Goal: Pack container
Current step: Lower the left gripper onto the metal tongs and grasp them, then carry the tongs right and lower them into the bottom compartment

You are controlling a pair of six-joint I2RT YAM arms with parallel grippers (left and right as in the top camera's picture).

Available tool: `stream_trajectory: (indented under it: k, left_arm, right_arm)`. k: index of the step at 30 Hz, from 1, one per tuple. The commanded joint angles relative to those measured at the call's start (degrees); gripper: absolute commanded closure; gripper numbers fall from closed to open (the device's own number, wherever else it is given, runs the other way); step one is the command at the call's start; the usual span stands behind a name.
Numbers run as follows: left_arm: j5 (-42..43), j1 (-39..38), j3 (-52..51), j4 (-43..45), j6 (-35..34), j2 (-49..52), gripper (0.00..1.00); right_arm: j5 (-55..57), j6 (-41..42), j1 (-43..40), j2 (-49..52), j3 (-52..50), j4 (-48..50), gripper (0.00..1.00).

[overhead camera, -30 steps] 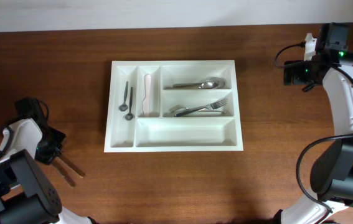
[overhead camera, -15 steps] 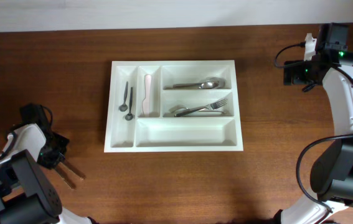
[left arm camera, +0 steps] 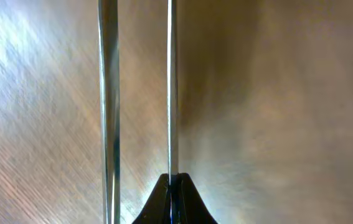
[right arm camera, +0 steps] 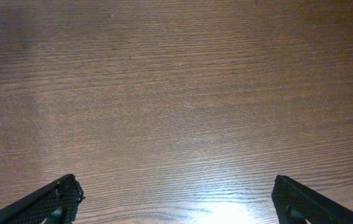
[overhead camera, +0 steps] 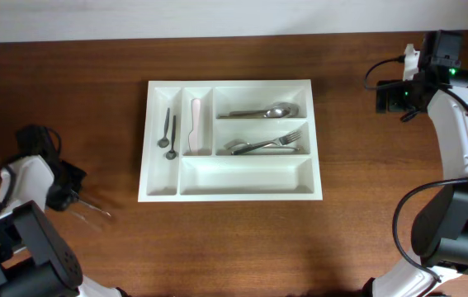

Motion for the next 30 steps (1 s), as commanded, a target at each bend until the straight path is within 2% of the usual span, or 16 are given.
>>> stream_trajectory:
  k: [1, 4, 6, 7, 9, 12, 19, 23, 29, 30]
  left_arm:
    - [3.3, 0.1, 8.5, -0.2, 5.8, -4.3, 0.98]
    - [8.8, -0.9, 14.1, 0.3, 13.6, -6.4, 0.98]
    - [16.7, -3.6, 18.3, 1.3, 23.7, -7.7, 0.98]
    - [19.7, -4.8, 19.0, 2.1, 26.4, -8.0, 0.98]
    - [25.2, -7.6, 19.8, 3.8, 30.4, -8.5, 0.98]
    - [28.9, -12.7, 19.8, 6.0, 34.7, -8.8, 0.98]
    - [28.7, -31.2, 19.7, 8.2, 48.3, -8.8, 0.98]
    - [21.4, -41.1, 19.7, 8.2, 57.7, -8.7, 0.98]
    - [17.8, -49.4, 19.3, 5.6, 67.7, -8.6, 0.98]
    - [17.8, -51.8, 19.1, 2.0, 72.7, -8.2, 0.98]
  right_arm:
    - [-0.1, -0.4, 0.0, -0.1, 0.7, 0.1, 0.01]
    - [-0.1, -0.4, 0.0, -0.1, 0.7, 0.1, 0.01]
    - [-0.1, -0.4, 0.0, -0.1, 0.7, 0.1, 0.01]
    - [-0.1, -0.4, 0.0, -0.1, 0.7, 0.1, 0.01]
    - [-0.1, -0.4, 0.0, -0.1, 0.7, 0.1, 0.01]
    - [-0.1, -0.4, 0.0, -0.1, 0.7, 0.1, 0.01]
    - [-0.1, -0.4, 0.0, -0.1, 0.7, 0.1, 0.01]
    - [-0.1, -0.4, 0.0, -0.1, 0.7, 0.1, 0.01]
    - [-0.1, -0.4, 0.0, -0.1, 0.7, 0.1, 0.01]
    - [-0.1, -0.4, 0.0, -0.1, 0.7, 0.1, 0.01]
